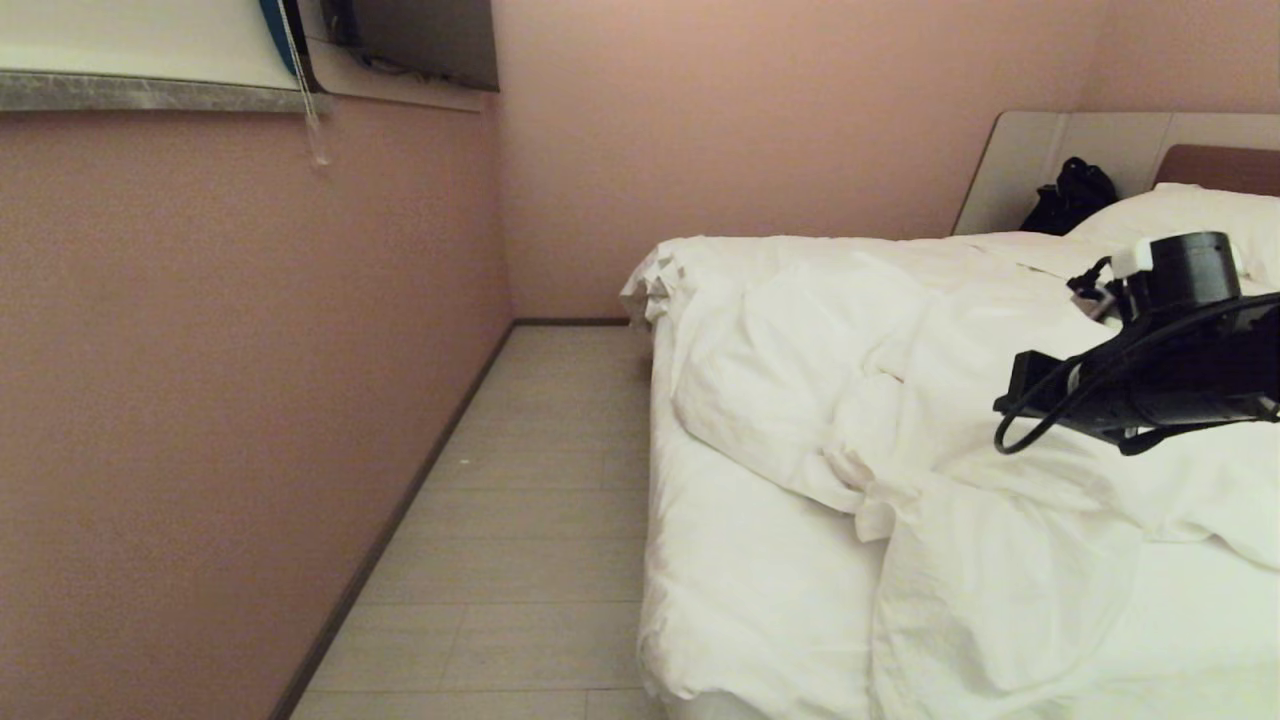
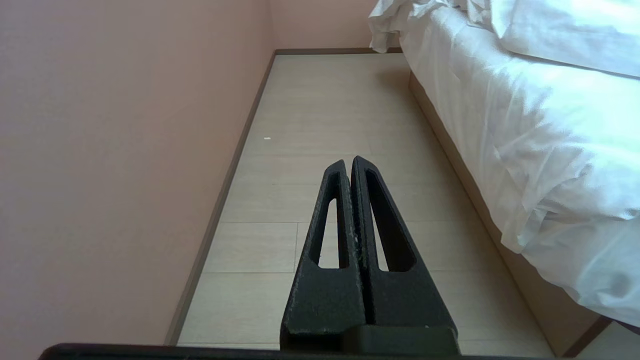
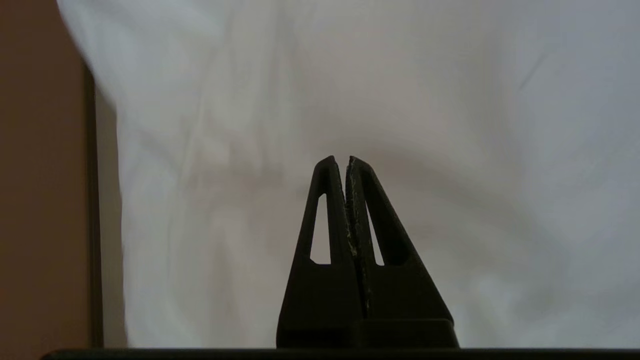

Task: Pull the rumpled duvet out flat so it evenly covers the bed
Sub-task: Hold the folded corner of the quilt

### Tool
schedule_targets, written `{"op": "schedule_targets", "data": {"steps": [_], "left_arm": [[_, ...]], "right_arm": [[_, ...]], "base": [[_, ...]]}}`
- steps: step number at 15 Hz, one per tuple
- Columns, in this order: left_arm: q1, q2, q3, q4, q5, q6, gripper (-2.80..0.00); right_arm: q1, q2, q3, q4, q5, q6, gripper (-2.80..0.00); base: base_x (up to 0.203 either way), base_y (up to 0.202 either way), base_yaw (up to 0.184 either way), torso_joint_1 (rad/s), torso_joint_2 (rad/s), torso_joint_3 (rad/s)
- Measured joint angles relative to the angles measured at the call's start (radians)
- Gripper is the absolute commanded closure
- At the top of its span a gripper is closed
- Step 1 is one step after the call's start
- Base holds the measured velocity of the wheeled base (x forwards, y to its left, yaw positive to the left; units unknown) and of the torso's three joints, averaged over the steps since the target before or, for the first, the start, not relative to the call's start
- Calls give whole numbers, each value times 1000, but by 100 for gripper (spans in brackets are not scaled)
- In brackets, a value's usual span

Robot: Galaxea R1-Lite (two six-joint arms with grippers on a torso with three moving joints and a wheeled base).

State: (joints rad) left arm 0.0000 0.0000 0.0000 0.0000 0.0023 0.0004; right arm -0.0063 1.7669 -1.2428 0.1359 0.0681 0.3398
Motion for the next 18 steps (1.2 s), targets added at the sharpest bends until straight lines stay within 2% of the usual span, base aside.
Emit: {"op": "schedule_targets", "data": {"steps": [3, 5, 6, 11, 18], "left_arm": [[0, 0, 0, 0, 0, 0, 0], [0, 0, 0, 0, 0, 0, 0], [0, 0, 0, 0, 0, 0, 0], [0, 0, 0, 0, 0, 0, 0], [0, 0, 0, 0, 0, 0, 0]], "right_arm": [[25, -71, 121, 106, 1, 43, 0], [30, -83, 152, 155, 8, 82, 0], [29, -82, 157, 171, 14, 99, -280], [6, -100, 172, 221, 46, 163, -280], [-104, -69, 175, 240, 29, 139, -280]], "base": [[0, 0, 0, 0, 0, 0], [0, 0, 0, 0, 0, 0], [0, 0, 0, 0, 0, 0], [0, 0, 0, 0, 0, 0], [0, 0, 0, 0, 0, 0]]}}
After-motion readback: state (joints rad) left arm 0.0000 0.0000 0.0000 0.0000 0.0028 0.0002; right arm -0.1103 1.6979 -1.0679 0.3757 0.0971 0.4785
